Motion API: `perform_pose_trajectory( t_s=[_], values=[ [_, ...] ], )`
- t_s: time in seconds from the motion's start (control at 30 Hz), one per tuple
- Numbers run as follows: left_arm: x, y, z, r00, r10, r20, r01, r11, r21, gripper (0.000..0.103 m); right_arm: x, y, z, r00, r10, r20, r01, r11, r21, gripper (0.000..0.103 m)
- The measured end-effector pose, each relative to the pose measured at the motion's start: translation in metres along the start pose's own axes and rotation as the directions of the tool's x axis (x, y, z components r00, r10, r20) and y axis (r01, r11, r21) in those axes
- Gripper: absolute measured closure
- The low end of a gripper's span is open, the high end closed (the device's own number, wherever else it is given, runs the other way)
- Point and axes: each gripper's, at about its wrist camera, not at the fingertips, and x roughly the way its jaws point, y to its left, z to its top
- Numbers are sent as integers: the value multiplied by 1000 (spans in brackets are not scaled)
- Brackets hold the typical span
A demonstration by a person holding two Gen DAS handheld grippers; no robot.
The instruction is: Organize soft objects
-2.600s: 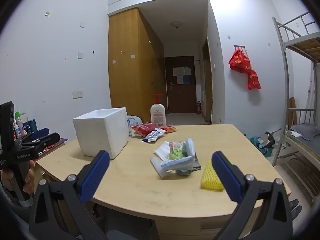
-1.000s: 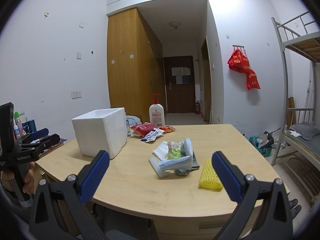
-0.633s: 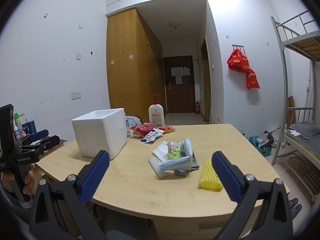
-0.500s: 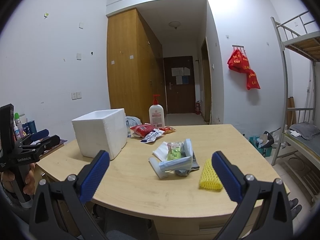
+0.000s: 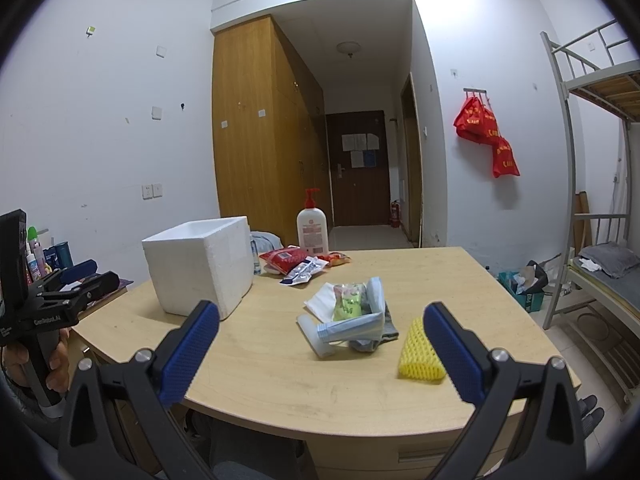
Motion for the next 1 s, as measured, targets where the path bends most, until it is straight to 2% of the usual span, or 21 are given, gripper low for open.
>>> perform_pose_trajectory(
  t_s=[0.5, 0.77, 0.87, 1.0],
  values=[
    [30, -12, 13, 999, -18, -34, 19, 1000, 18, 0, 25, -14, 12, 1000, -10, -25, 11, 1000, 28, 0],
    [56, -29, 22, 995, -84, -48, 85, 996, 21, 0, 50, -36, 15, 998, -10, -56, 15, 997, 79, 0],
    [68, -39, 24, 992, -109, -66, 111, 993, 28, 0, 58, -41, 12, 994, -69, -79, 75, 995, 70, 0],
    [88, -51, 25, 985, -140, -102, 143, 989, 26, 0, 69, -46, 9, 991, -79, -104, 86, 994, 63, 0]
  ],
)
